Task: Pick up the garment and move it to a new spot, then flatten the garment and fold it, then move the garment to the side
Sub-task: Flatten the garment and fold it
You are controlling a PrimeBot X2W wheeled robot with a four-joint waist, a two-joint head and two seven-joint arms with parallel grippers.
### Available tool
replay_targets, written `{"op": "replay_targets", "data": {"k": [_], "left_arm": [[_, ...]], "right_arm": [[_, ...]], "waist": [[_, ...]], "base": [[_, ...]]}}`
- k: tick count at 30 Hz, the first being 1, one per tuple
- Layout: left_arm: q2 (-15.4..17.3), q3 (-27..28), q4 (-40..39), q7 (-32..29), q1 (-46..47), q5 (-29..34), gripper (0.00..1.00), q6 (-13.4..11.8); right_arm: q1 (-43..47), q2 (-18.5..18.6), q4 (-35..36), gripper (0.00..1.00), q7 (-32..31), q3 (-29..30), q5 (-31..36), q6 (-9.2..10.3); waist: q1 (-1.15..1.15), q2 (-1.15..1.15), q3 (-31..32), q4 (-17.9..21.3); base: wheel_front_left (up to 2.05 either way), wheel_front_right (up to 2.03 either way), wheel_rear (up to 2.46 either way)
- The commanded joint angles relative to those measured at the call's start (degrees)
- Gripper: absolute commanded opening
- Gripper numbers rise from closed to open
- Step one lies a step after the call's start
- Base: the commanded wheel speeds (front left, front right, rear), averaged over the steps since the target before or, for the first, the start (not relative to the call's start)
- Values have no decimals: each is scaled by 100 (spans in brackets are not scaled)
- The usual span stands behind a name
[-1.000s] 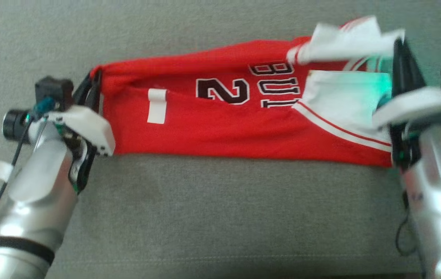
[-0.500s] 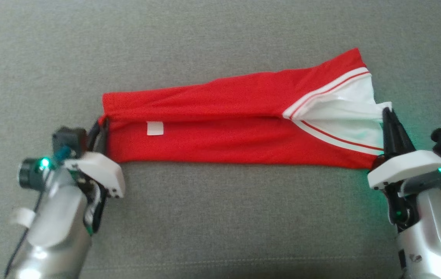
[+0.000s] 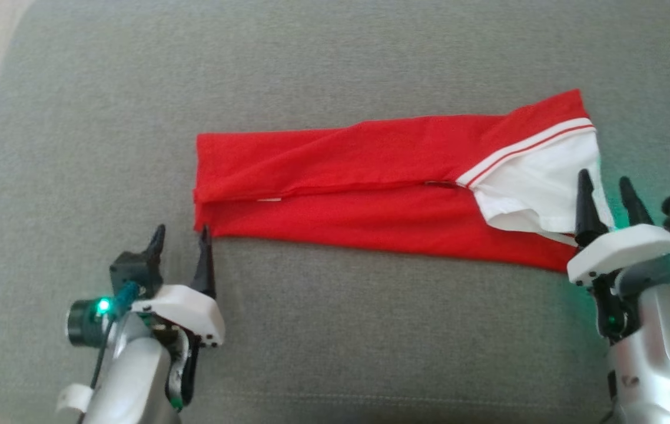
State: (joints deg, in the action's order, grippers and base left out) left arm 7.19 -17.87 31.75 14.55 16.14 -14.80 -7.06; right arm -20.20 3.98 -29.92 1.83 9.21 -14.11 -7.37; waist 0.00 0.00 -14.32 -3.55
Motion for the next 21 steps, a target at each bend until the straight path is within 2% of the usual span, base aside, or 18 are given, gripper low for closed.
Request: {"op": "replay_targets", "data": {"k": [1,6,9,10,11,12,17,21], "left_arm": [[-6,295,-252,45,41,91,100,25],[-158,445,-336,45,-33,282,100,169],[-214,533,-369,45,-27,378,100,237],[-230,562,-375,45,-24,405,100,257],[-230,562,-375,45,-24,405,100,257],[-244,590,-387,45,-18,433,100,275],[-308,699,-489,45,-40,566,100,345],[-363,745,-506,45,-107,640,100,419]], "right_arm": [[-292,-52,-66,100,-110,-91,160,-12],[-482,-65,-723,100,-371,-97,534,-12],[-504,-80,-1092,34,-624,-276,471,-12],[-508,-85,-1169,7,-658,-340,406,-12],[-508,-85,-1169,7,-658,-340,406,-12],[-510,-89,-1227,0,-677,-444,338,-12],[-524,-102,-1269,0,-414,-852,-144,-12],[-633,29,-1205,0,129,-703,-296,-12]], "waist": [[0,0,-17,-104],[0,0,-53,-219],[0,0,-62,-251],[0,0,-59,-253],[0,0,-59,-253],[0,0,-55,-248],[0,0,9,-143],[0,0,118,-7]], "base": [[0,0,0],[0,0,0],[0,0,0],[0,0,0],[0,0,0],[0,0,0],[0,0,0],[0,0,0]]}}
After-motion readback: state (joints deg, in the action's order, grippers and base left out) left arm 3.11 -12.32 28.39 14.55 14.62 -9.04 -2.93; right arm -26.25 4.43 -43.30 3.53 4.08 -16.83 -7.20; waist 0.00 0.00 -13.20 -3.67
